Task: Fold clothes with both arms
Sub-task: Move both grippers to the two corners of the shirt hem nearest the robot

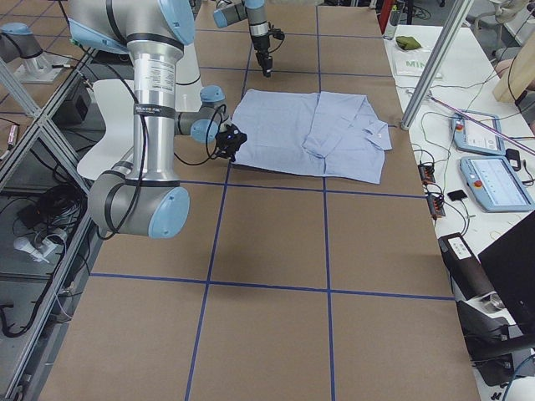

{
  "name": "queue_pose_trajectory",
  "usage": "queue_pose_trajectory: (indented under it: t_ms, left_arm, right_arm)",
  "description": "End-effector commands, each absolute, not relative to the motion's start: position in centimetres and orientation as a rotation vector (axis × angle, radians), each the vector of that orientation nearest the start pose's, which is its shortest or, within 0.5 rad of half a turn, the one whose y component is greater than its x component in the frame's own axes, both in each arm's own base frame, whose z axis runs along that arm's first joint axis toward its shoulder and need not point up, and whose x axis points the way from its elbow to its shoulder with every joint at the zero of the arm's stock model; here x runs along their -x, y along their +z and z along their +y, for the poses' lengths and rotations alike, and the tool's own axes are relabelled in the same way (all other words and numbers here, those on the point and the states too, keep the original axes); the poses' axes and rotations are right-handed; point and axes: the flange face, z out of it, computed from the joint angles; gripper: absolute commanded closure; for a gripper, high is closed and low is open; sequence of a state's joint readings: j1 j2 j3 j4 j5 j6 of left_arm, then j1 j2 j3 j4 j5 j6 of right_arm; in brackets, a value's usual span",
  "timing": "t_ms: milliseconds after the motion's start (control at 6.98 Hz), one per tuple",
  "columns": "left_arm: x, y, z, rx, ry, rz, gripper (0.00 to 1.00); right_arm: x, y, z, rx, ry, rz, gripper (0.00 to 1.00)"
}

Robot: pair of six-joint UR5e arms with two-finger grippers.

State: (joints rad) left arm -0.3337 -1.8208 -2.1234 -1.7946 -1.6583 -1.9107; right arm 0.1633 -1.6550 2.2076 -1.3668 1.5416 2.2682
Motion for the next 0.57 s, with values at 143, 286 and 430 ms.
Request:
queue_pose_trajectory:
  t_ms: [143,286,430]
  left_arm:
    - [-46.4,32.3,-24.5,0.082,-0.573,0.898,0.62]
    - [-47.7,32.6,-23.9,0.09,-0.557,0.887,0.62]
    - [-48.7,32.1,-24.0,0.092,-0.554,0.893,0.63]
  right_arm:
    - [40.7,38.5,-21.2,0.192,0.838,-0.753,1.0]
    - [40.7,38.5,-21.2,0.193,0.837,-0.751,1.0]
    - [40.7,38.5,-21.2,0.192,0.838,-0.751,1.0]
